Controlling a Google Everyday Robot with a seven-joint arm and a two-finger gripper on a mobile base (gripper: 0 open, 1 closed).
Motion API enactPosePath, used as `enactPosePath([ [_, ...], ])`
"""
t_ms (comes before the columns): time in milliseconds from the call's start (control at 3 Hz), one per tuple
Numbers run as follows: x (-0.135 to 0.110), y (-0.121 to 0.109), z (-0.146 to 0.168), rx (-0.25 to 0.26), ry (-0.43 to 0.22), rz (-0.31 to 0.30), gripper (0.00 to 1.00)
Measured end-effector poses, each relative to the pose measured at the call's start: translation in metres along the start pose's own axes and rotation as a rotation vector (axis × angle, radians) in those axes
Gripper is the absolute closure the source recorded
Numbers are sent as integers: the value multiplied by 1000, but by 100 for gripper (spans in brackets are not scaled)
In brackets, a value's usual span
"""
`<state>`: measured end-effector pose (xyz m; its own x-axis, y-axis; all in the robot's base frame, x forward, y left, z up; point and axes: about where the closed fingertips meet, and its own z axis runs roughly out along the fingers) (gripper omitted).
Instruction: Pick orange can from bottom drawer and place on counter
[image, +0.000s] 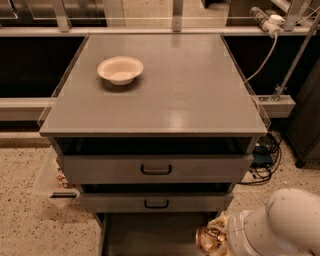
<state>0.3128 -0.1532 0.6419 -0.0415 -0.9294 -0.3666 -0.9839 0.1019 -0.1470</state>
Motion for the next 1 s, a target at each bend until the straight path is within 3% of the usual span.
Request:
enactPosePath([
  [333,3,-14,-45,35,-15,-43,100],
  [667,-3,-17,-49,39,-33,-120,100],
  [1000,-5,-21,-53,47,-52,-118,100],
])
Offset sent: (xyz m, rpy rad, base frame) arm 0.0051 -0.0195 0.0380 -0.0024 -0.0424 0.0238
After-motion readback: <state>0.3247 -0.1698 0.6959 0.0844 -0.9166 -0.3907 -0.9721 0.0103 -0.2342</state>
